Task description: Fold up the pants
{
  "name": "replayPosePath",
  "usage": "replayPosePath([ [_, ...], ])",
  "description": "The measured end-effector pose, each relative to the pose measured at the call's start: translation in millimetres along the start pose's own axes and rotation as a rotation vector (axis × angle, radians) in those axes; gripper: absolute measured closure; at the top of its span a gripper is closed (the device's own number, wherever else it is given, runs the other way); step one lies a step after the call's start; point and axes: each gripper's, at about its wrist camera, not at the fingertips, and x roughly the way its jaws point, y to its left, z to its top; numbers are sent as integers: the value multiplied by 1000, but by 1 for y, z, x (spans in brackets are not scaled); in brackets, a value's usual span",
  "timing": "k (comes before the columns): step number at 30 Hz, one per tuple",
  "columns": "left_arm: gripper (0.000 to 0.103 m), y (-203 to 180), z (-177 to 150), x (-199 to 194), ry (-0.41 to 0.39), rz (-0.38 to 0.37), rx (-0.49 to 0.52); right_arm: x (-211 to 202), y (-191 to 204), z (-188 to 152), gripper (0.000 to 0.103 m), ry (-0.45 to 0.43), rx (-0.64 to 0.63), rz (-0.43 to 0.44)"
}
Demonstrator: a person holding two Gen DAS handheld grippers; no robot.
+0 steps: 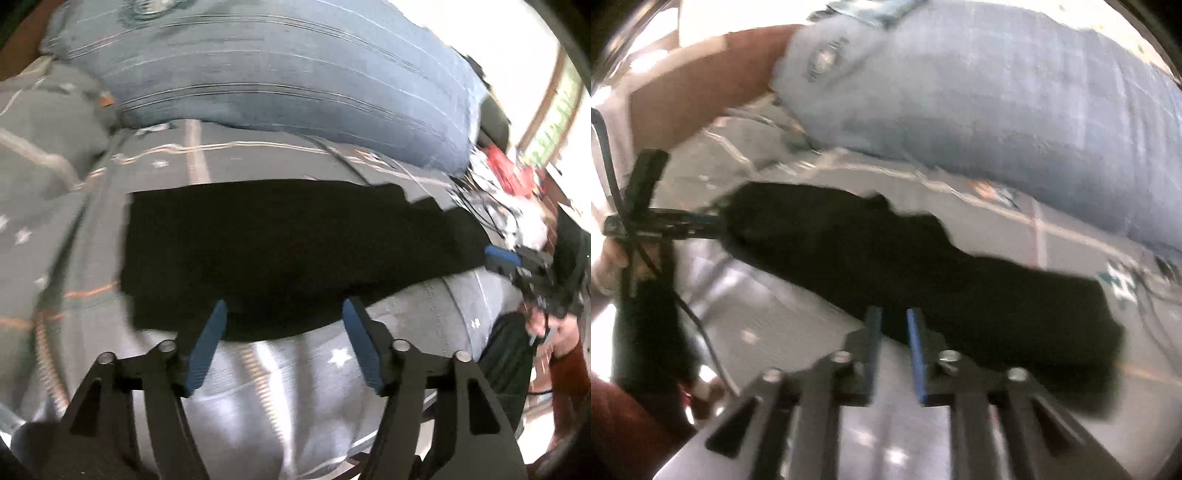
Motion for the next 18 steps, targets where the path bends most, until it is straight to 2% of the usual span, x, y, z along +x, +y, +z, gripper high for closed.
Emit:
replayPosePath([
  [4, 35, 35, 1, -1, -13, 91, -117, 26, 53, 17, 71, -74, -145, 90],
  [7, 35, 57, 5, 8, -23, 89, -229, 57, 87, 27, 69, -101, -232, 123],
  [9, 35, 63, 7, 15, -26, 111, -259, 78, 106, 33, 69, -88, -273, 141],
  [11, 35, 69, 9, 23, -30, 117, -275, 98, 121, 37, 68, -72, -327, 135],
  [12, 35, 72, 10, 27, -25, 118, -281, 110, 128, 38, 69, -63, -360, 97],
  [13, 35, 73, 10, 30, -23, 116, -282, 118, 129, 39, 70, -53, -371, 76],
  [15, 36, 72, 10, 30, -31, 104, -272, 126, 127, 44, 99, -28, -337, 80],
  [16, 37, 69, 9, 26, -35, 93, -266, 124, 125, 46, 99, -31, -310, 88],
  [18, 49, 65, 9, 16, -52, 74, -246, 110, 120, 50, 99, -50, -258, 121],
])
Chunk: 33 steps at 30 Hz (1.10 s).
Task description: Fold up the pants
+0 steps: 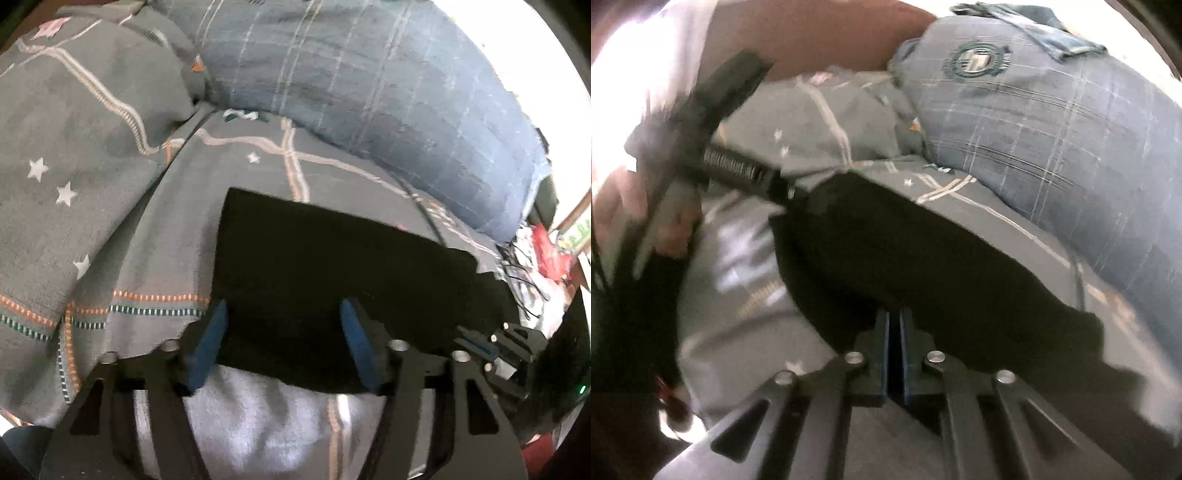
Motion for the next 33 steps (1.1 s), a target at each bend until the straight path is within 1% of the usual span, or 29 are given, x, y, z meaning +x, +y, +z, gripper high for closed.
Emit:
replayPosePath([
  [2, 49, -3, -5, -10, -22, 16, 32, -18, 3, 0, 99, -35, 17, 19],
  [4, 49, -4, -6, -11, -20, 45, 44, -23, 9, -4, 99, -31, 16, 45],
  [6, 49, -1, -9, -5, 3, 64, 41, -9, 14, -14, 99, 12, 15, 34],
  [8, 49, 2, -10, -3, 14, 84, 17, 7, 12, -23, 99, 49, 57, 32],
  [9, 49, 3, -9, -5, 11, 91, 5, 11, 8, -25, 96, 53, 83, 35],
  [10, 48, 4, -9, -9, 6, 106, -5, 10, 5, -26, 96, 41, 109, 41],
  [11, 48, 4, -8, -12, -2, 117, -7, 6, 4, -26, 91, 35, 130, 49],
  [12, 47, 4, -7, -19, -19, 132, -10, -1, 2, -26, 79, 34, 150, 61],
  [13, 46, 3, -5, -24, -34, 141, -12, -10, -2, -26, 72, 19, 168, 72],
  [14, 46, 1, -4, -30, -52, 145, -12, -20, -7, -26, 63, -4, 183, 69],
  [15, 45, -2, -2, -36, -72, 141, -5, -35, -16, -28, 62, -29, 202, 43],
  [17, 44, -16, 3, -46, -109, 131, 24, -53, -33, -29, 62, -43, 228, 5],
  [19, 38, -30, 7, -48, -124, 103, 62, -79, -58, -33, 61, -66, 261, -66],
  [20, 37, -39, 9, -46, -124, 79, 84, -88, -70, -35, 57, -62, 275, -105],
  [21, 37, -48, 12, -41, -118, 56, 102, -98, -85, -39, 52, -52, 300, -159],
  [23, 37, -68, 14, -23, -77, 8, 138, -117, -119, -51, 51, -47, 375, -250],
  [25, 37, -84, 15, -6, -45, -32, 165, -126, -147, -60, 51, -19, 454, -294],
  [26, 37, -97, 15, 7, -26, -51, 188, -130, -157, -64, 51, -7, 480, -311],
  [28, 37, -117, 16, 27, 2, -61, 221, -133, -171, -69, 49, -8, 516, -325],
  [30, 37, -134, 15, 40, 17, -60, 245, -129, -174, -68, 49, -14, 544, -302],
  [33, 37, -150, 12, 58, 28, -27, 271, -115, -166, -62, 49, -26, 537, -272],
])
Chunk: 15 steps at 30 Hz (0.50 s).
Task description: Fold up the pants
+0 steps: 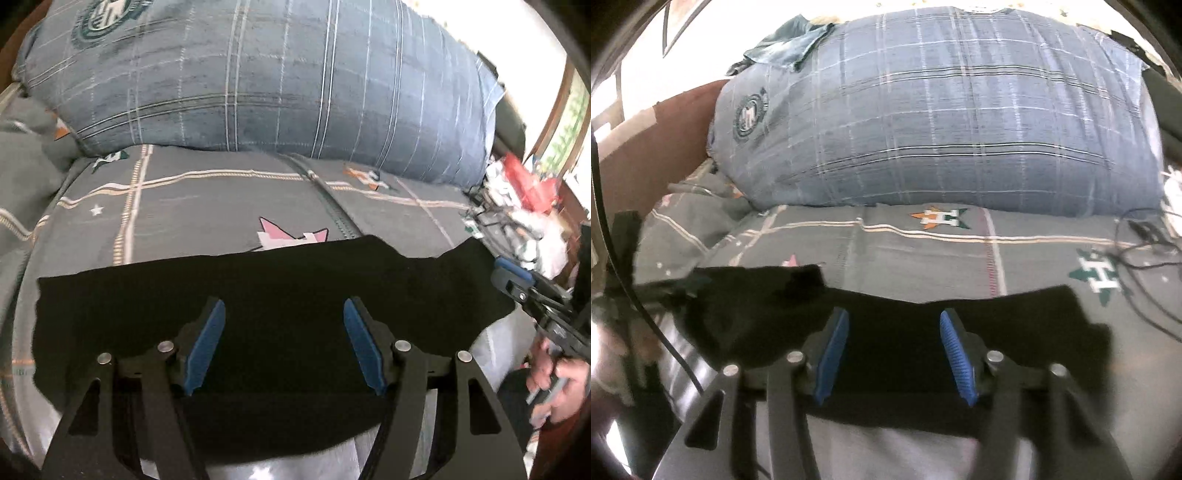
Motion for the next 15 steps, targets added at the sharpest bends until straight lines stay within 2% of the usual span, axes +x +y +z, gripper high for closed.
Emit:
replayPosePath([
  [8, 37, -5, -1, 11, -4, 81, 29, 53, 43, 15, 49, 54, -12, 139],
  [11, 37, 5, -2, 7, -17, 114, 22, 74, 58, 24, 49, 81, -13, 198],
  [14, 37, 19, -4, 1, -27, 139, -8, 100, 70, 30, 49, 147, -31, 232],
  [15, 37, 26, -6, 1, -24, 147, -21, 109, 75, 30, 59, 171, -45, 236],
])
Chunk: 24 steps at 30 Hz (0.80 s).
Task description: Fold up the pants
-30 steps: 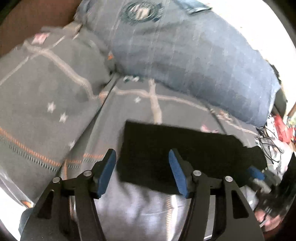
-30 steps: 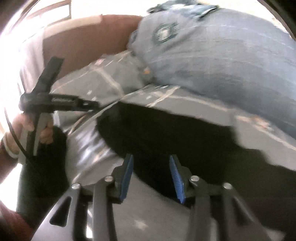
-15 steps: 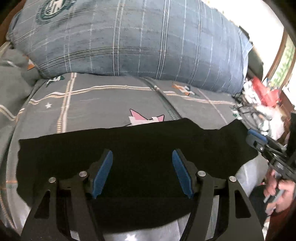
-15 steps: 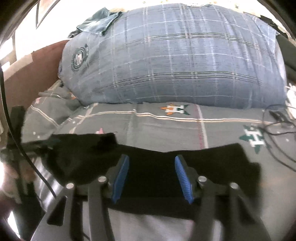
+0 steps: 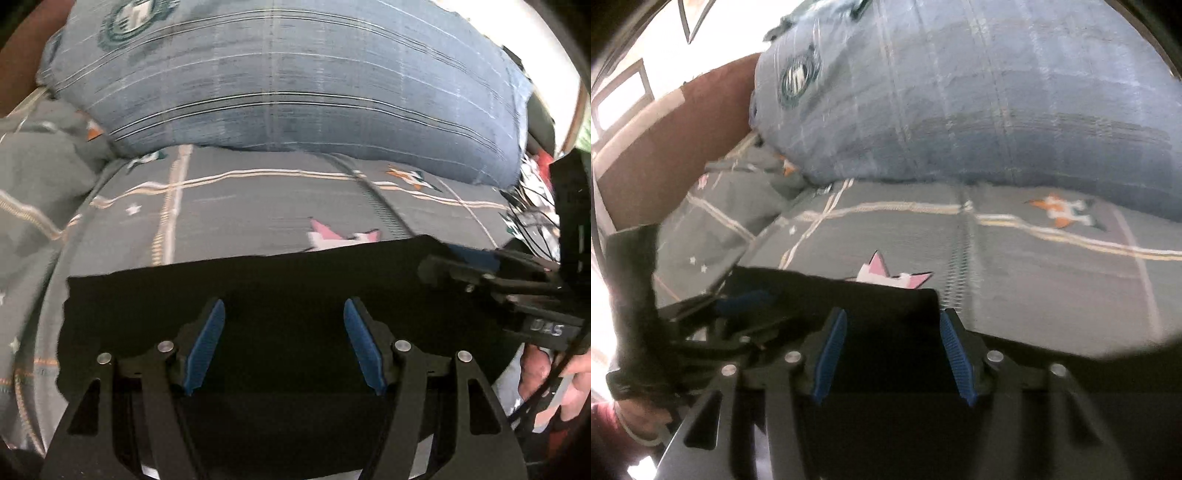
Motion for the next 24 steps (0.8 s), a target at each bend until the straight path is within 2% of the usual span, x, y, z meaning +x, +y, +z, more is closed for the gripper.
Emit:
replayPosePath([
  [1, 37, 6, -1, 1, 9, 4, -11, 7, 3, 1, 73, 15, -17, -13],
  [2, 37, 10, -2, 3, 15, 4, -19, 11, 6, 4, 94, 12, -40, -50],
  [5, 36, 16, -5, 8, 24, -2, -35, 11, 4, 9, 95, -23, -25, -47],
  [7, 36, 13, -6, 10, 23, 5, -30, 22, 0, 7, 94, -9, -12, -95],
  [10, 35, 8, -5, 6, 19, -9, -23, 25, -2, -1, 87, -16, 0, -102],
  [11, 35, 7, -4, 4, 16, -18, -22, 18, -4, -2, 76, -28, 11, -98],
  [12, 35, 4, -2, 2, 10, -25, -21, 7, -7, -4, 68, -42, 30, -92],
  [14, 35, -2, 2, -3, -9, -37, -17, -22, -20, -9, 62, -94, 78, -106],
  [16, 34, -9, 6, -4, -19, -56, -11, -57, -39, -20, 58, -149, 129, -167],
  [17, 33, -13, 8, -4, -20, -65, -9, -73, -50, -25, 56, -167, 150, -214],
  [21, 32, -36, 11, 1, -15, -101, 20, -139, -103, -50, 42, -195, 219, -502],
  [24, 32, -53, 10, 10, 9, -113, 48, -153, -141, -58, 41, -159, 250, -631],
])
